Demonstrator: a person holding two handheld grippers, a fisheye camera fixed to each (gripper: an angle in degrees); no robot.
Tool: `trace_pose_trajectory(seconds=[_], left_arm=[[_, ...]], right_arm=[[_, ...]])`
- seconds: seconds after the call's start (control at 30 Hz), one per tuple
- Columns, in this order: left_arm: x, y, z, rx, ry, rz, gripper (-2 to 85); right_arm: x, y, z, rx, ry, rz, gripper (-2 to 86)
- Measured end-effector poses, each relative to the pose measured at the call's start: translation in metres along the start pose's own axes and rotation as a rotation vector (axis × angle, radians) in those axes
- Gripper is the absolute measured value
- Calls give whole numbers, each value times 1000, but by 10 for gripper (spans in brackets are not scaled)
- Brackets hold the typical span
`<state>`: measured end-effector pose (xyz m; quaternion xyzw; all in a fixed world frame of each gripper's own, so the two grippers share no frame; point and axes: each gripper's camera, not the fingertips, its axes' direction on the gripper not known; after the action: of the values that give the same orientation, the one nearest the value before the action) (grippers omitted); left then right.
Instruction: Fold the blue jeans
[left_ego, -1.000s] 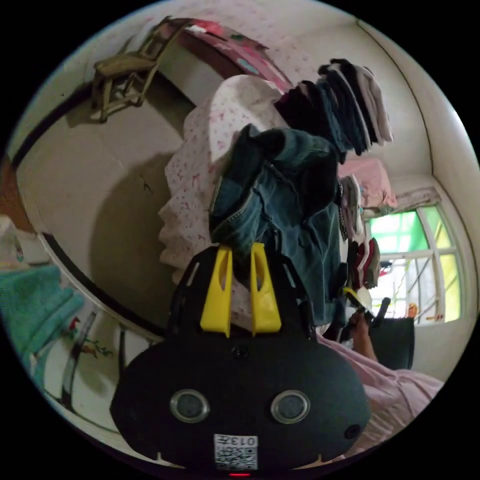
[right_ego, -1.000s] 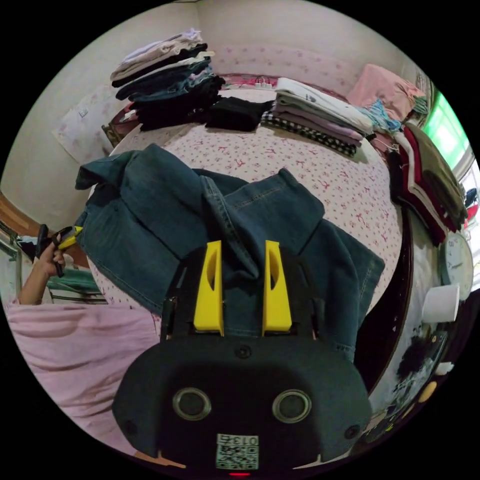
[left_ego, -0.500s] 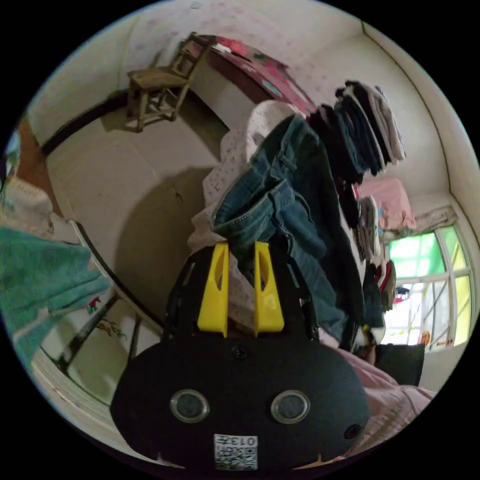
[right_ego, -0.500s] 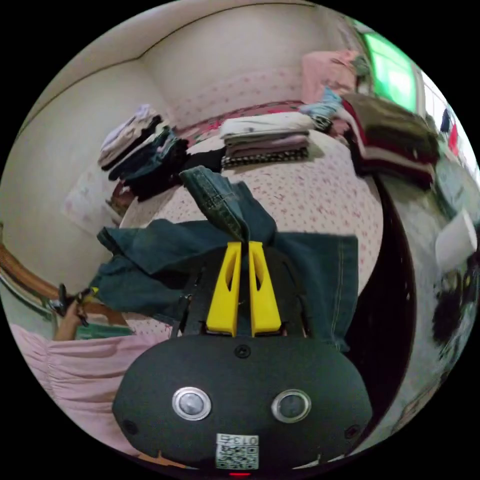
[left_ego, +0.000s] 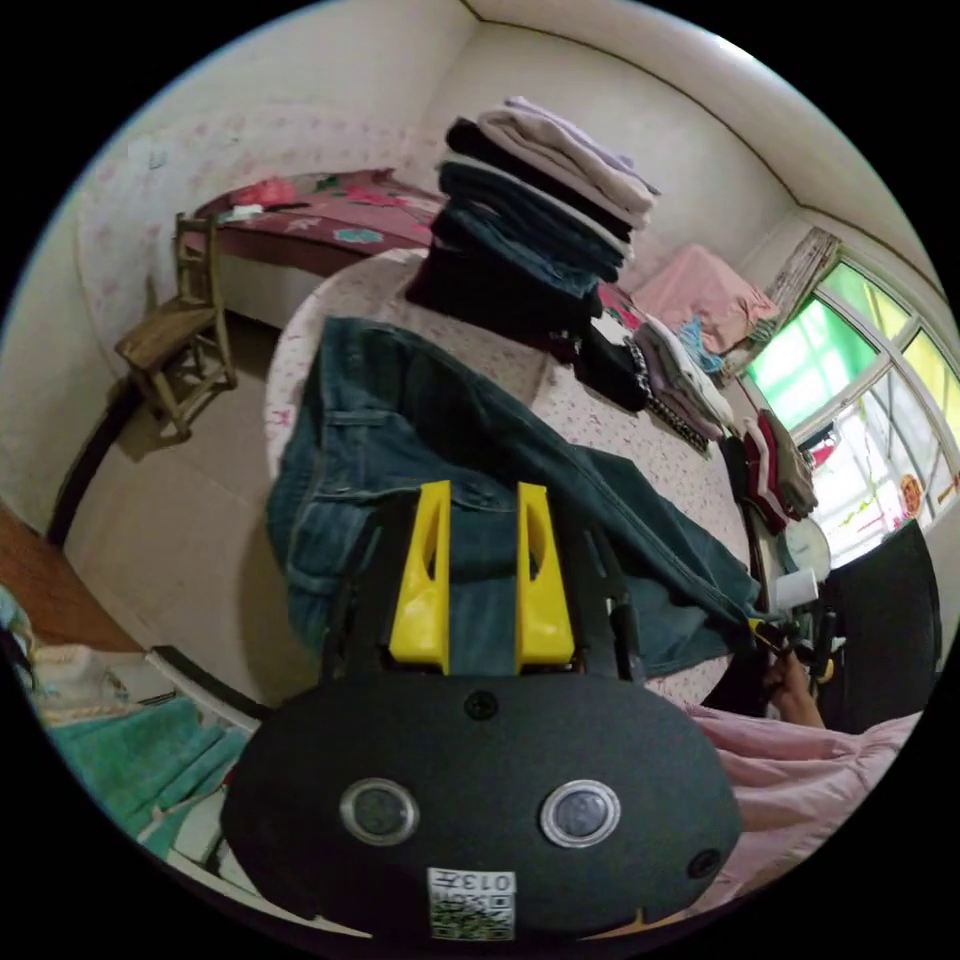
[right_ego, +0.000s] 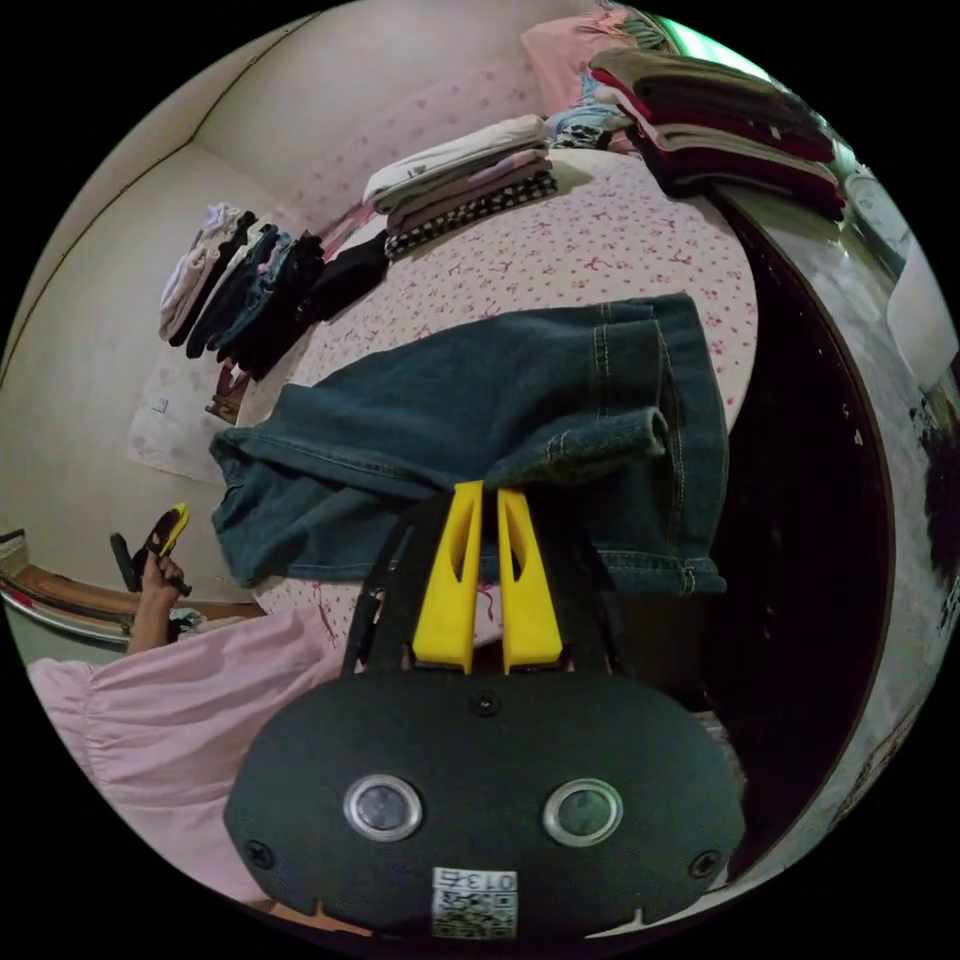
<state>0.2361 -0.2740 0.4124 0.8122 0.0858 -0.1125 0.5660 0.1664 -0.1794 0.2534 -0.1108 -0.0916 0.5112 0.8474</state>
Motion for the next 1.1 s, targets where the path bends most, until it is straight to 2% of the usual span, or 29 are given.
trace_pose_trajectory(seconds=[0.07, 0.27, 0.5, 0.6, 0.67, 0.73, 0.8, 0.93, 1.1], left_arm=[[8, -23, 33, -97, 71, 3, 122], [17, -71, 92, -197, 117, -95, 153], [6, -111, 109, -170, 137, -211, 171], [3, -122, 115, -189, 91, -212, 175], [0, -127, 129, -235, 75, -231, 154], [0, -130, 142, -278, 97, -235, 75], [3, -131, 147, -293, 87, -222, 39], [17, -133, 124, -241, 85, -98, 26], [16, -134, 78, -131, 232, -82, 24]], right_arm=[[2, 3, -1, 10, -7, -12, 20], [4, 4, 8, -32, 26, -51, 19], [7, 0, 5, -46, 9, -73, 18], [5, -1, 1, -43, 9, -80, 17], [3, -3, 1, -57, 21, -88, 18], [1, -4, 5, -80, 39, -91, 18], [1, -4, 5, -84, 37, -80, 18], [-11, -7, -25, 54, 43, -132, 20], [-26, -31, -65, 197, 73, -201, 22]])
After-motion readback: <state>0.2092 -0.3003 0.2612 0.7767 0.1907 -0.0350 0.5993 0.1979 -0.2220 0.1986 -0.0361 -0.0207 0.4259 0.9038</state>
